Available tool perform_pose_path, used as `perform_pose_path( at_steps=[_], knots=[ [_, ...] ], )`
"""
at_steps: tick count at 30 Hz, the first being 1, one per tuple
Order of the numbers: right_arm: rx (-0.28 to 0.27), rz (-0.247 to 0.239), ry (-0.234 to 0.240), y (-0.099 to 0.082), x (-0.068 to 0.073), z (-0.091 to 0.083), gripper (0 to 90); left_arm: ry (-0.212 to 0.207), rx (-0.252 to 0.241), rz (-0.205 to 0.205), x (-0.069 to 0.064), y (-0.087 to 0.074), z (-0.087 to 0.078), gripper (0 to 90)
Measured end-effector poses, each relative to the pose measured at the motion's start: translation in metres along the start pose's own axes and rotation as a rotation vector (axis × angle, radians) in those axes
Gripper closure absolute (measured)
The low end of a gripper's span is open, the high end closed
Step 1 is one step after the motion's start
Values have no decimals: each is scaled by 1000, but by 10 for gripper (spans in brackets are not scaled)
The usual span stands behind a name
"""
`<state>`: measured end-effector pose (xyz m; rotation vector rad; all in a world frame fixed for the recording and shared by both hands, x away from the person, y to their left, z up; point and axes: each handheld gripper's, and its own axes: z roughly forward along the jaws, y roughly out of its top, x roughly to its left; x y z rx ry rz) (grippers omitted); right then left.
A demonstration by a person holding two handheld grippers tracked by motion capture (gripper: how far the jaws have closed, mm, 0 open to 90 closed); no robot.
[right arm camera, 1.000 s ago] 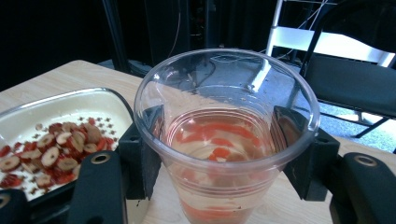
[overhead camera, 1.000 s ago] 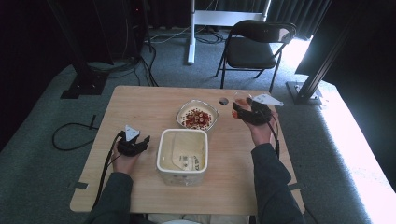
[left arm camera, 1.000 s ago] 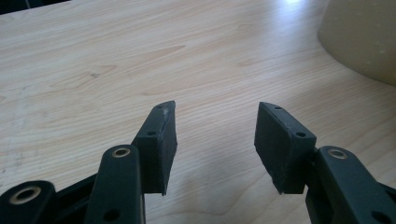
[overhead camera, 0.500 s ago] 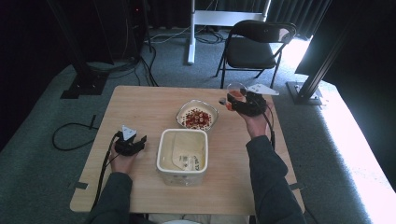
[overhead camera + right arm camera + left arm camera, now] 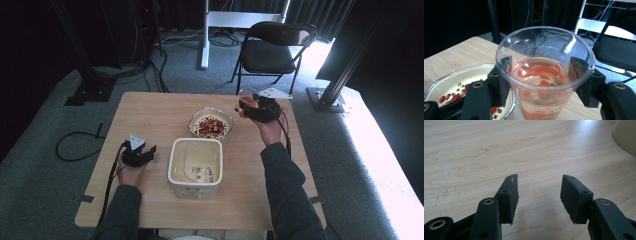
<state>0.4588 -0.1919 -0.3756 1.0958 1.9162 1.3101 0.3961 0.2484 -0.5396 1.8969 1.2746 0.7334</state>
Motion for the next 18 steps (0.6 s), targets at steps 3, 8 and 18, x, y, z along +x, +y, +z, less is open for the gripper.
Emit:
perform_pose_path(
  at_steps=[3,8,18],
  knots=[
    [8,-7,4,0,5,6,365,0,6,-2,0,0,0,491],
    [30,-49,-6,2,13,13,365,15,17,22,-3,1,2,490],
    [87,-180,-53,7,29,23,367,28,30,54,-7,1,3,488]
  ],
)
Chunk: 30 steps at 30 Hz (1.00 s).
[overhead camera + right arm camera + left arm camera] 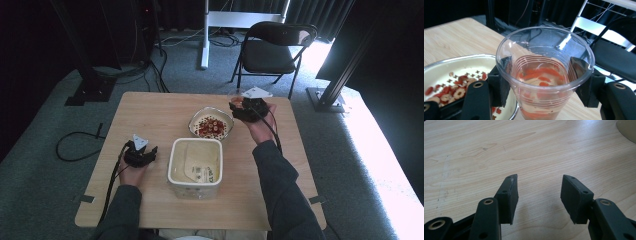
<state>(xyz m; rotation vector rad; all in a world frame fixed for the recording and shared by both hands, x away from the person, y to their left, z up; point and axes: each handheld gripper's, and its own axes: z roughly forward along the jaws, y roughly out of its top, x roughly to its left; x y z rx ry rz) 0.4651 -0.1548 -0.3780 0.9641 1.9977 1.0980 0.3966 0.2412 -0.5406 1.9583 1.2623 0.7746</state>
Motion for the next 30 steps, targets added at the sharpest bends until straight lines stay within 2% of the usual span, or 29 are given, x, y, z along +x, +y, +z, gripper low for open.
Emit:
perform_pose_path(
  at_steps=[5,10,12,17,30],
  knots=[
    [27,-86,-33,4,8,3,371,1,13,1,0,1,1,482],
    [45,-174,-78,8,17,4,374,12,28,23,-3,1,2,479],
    [55,-194,-85,10,19,5,374,14,31,28,-3,1,3,478],
    [77,-282,-120,12,25,7,375,11,41,17,-2,2,4,475],
    [131,-444,-175,12,40,13,381,11,45,15,-2,2,4,474]
  ],
)
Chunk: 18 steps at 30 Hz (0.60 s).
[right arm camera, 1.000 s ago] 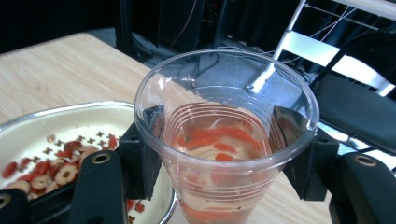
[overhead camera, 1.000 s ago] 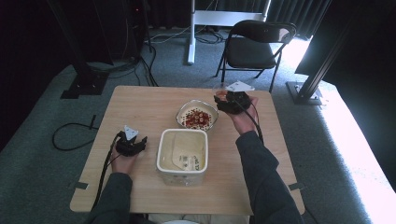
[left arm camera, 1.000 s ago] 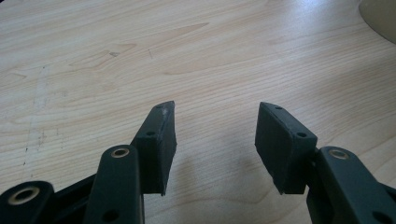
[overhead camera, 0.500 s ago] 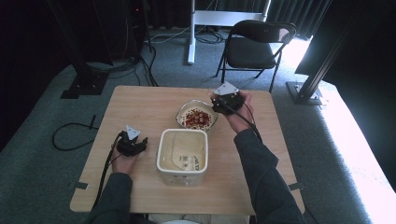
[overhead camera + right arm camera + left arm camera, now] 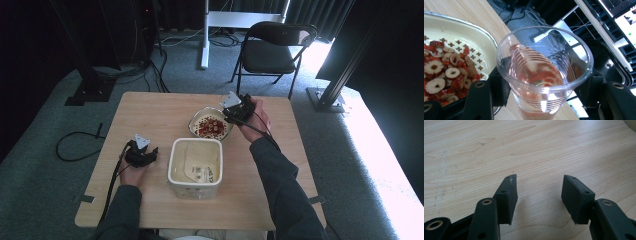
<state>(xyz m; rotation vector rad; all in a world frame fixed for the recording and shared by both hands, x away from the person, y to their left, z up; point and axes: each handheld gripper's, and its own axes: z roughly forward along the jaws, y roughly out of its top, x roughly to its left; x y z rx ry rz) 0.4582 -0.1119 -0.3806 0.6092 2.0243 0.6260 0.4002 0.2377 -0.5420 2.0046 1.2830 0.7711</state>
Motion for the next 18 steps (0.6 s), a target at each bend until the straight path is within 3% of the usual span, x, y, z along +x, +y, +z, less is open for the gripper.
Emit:
perform_pose_path(
  at_steps=[18],
  knots=[
    [83,-298,-80,11,24,4,381,0,2,0,0,0,0,474]
  ],
)
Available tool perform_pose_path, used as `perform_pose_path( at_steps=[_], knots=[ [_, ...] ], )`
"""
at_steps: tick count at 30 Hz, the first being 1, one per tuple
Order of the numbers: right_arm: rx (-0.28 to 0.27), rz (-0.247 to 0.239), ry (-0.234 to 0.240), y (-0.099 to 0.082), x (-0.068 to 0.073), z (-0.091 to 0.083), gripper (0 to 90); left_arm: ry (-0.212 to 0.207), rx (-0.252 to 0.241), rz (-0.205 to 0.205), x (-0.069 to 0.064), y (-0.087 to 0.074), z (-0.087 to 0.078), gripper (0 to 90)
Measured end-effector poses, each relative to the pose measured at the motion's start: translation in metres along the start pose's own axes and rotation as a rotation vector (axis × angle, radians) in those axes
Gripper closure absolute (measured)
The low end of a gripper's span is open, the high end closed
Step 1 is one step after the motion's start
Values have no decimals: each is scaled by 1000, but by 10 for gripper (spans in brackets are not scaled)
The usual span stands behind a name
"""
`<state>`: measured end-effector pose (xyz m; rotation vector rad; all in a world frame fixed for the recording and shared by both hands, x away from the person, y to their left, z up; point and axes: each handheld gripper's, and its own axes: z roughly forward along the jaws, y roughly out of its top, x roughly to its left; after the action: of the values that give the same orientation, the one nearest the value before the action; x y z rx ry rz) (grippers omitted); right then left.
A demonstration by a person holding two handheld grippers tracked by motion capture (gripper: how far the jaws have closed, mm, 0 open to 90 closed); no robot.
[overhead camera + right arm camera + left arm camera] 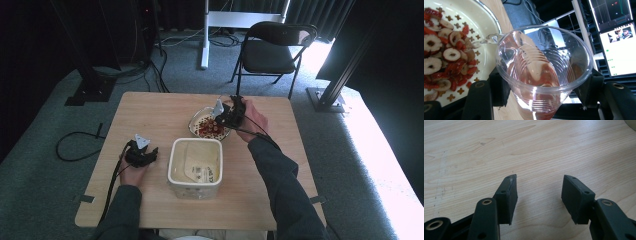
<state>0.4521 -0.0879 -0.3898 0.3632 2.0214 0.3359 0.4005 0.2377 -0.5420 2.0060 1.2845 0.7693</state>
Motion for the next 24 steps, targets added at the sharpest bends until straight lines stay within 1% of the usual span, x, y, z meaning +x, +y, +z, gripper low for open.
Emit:
perform_pose_path(
  at_steps=[2,5,9,11,16,19,24],
  knots=[
    [3,-2,3,0,0,0,381,0,1,-1,0,0,0,474],
    [11,-30,-3,1,1,1,381,0,1,0,0,0,0,474],
    [16,-43,-4,1,1,1,382,0,1,0,0,0,0,474],
    [21,-61,-10,1,2,1,382,0,0,0,0,0,0,474],
    [24,-81,-18,0,4,1,382,0,0,0,0,0,0,474],
    [32,-110,-29,1,5,1,382,0,-1,1,0,0,0,474],
    [26,-121,-32,3,5,0,382,-1,0,1,0,0,0,474]
  ],
)
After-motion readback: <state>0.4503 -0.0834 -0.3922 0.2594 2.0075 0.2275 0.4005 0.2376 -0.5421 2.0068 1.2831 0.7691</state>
